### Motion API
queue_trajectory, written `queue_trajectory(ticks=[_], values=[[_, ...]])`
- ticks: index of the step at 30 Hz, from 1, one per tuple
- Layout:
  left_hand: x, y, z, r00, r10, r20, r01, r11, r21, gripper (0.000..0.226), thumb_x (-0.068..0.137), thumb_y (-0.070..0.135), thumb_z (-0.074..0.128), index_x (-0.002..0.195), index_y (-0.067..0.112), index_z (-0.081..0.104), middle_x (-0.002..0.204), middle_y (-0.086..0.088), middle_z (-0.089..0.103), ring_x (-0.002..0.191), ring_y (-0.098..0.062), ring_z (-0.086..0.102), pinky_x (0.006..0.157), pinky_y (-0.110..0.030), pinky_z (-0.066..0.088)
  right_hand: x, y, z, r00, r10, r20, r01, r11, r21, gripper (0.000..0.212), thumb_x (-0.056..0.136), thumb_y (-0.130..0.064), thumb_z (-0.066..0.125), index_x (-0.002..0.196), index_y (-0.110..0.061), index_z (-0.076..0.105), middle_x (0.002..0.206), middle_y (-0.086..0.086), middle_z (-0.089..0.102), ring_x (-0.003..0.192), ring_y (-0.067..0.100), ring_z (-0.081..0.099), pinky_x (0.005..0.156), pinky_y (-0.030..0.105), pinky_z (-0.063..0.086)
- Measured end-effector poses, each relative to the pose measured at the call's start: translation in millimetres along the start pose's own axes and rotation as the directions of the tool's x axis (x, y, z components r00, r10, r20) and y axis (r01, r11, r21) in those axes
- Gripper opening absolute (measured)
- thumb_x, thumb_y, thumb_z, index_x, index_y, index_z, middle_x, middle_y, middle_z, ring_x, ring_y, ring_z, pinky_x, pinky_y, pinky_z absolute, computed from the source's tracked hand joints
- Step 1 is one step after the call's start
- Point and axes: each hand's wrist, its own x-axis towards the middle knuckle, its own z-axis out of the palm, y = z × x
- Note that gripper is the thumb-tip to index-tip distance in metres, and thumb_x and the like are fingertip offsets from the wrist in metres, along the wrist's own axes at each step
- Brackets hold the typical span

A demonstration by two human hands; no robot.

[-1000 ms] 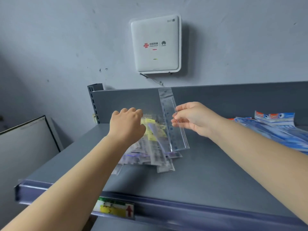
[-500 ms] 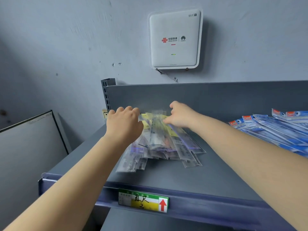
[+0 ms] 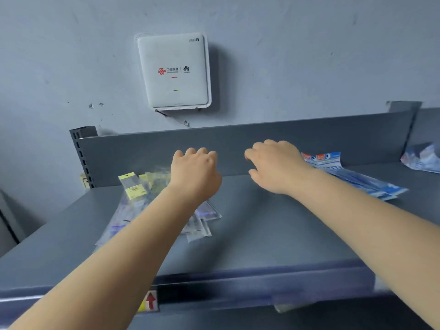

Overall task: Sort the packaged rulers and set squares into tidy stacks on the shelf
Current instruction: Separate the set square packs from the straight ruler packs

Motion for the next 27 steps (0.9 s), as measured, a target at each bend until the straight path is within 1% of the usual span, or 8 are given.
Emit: queue_trajectory(ticks=[3,8,12,14,18,21,24,27], values=[[12.1,46.4,-7.0,0.998,0.066,-0.010,-0.066,0.998,-0.023,0.027,0.091,0.029,0.044,0.113,0.016,0.053,0.111,-0.001,0.056,0.104,-0.026,0.050,0.076,-0.031,0.024,-25.9,36.9,3.1,0.999,0.044,0.005,-0.044,0.998,-0.039,0.027,0.094,-0.029,0.041,0.116,-0.016,0.049,0.112,0.001,0.053,0.104,0.024,0.049,0.072,0.030,0.029],[29.5,130.6,-16.4,0.988,0.139,-0.073,-0.143,0.988,-0.052,0.024,0.094,0.031,0.042,0.109,0.016,0.054,0.108,0.000,0.057,0.100,-0.025,0.051,0.074,-0.030,0.024,-71.8,107.9,9.1,0.996,0.083,0.016,-0.082,0.993,-0.081,0.033,0.095,-0.035,0.039,0.121,-0.017,0.046,0.116,0.000,0.053,0.107,0.023,0.048,0.075,0.032,0.030],[43.2,203.1,-26.8,0.979,0.190,-0.068,-0.196,0.976,-0.099,0.030,0.095,0.035,0.041,0.115,0.017,0.053,0.111,0.000,0.056,0.105,-0.024,0.051,0.081,-0.031,0.030,-109.8,168.5,12.0,0.995,0.102,0.018,-0.100,0.991,-0.088,0.041,0.096,-0.045,0.034,0.123,-0.017,0.046,0.116,0.001,0.053,0.109,0.024,0.048,0.078,0.033,0.032],[50.7,237.1,-32.8,0.978,0.201,-0.062,-0.208,0.971,-0.118,0.032,0.095,0.037,0.041,0.118,0.019,0.053,0.113,0.001,0.056,0.106,-0.023,0.051,0.085,-0.032,0.032,-124.1,196.7,14.6,0.994,0.112,0.011,-0.111,0.993,-0.033,0.043,0.096,-0.048,0.031,0.122,-0.018,0.048,0.114,0.000,0.055,0.109,0.023,0.049,0.079,0.033,0.033],[64.2,294.3,-41.9,0.978,0.202,-0.053,-0.207,0.974,-0.097,0.031,0.095,0.037,0.041,0.118,0.019,0.052,0.114,0.002,0.055,0.106,-0.023,0.050,0.086,-0.032,0.032,-146.0,248.6,22.6,0.988,0.153,0.025,-0.154,0.983,0.101,0.042,0.096,-0.048,0.032,0.122,-0.020,0.050,0.115,-0.002,0.056,0.110,0.021,0.048,0.088,0.035,0.036],[70.4,332.3,-43.4,0.981,0.191,-0.027,-0.193,0.976,-0.101,0.030,0.095,0.034,0.042,0.118,0.018,0.052,0.114,0.001,0.055,0.106,-0.023,0.050,0.085,-0.032,0.031,-166.2,286.3,30.4,0.987,0.155,0.040,-0.158,0.983,0.092,0.041,0.096,-0.046,0.033,0.121,-0.019,0.050,0.115,-0.002,0.056,0.111,0.022,0.048,0.089,0.036,0.037],[74.4,370.4,-41.9,0.982,0.191,0.004,-0.190,0.977,-0.101,0.027,0.093,0.032,0.043,0.113,0.017,0.053,0.110,0.001,0.056,0.103,-0.023,0.050,0.079,-0.031,0.026,-186.2,322.7,40.0,0.986,0.156,0.063,-0.160,0.985,0.067,0.037,0.096,-0.044,0.035,0.118,-0.019,0.051,0.113,-0.001,0.056,0.109,0.022,0.048,0.084,0.034,0.035],[80.8,403.1,-41.0,0.979,0.198,0.044,-0.192,0.974,-0.117,0.031,0.093,0.036,0.043,0.115,0.017,0.053,0.113,0.001,0.055,0.106,-0.023,0.050,0.084,-0.032,0.030,-200.3,356.0,48.5,0.982,0.172,0.082,-0.178,0.982,0.062,0.036,0.095,-0.040,0.037,0.122,-0.020,0.050,0.117,-0.001,0.055,0.110,0.022,0.048,0.083,0.033,0.036]])
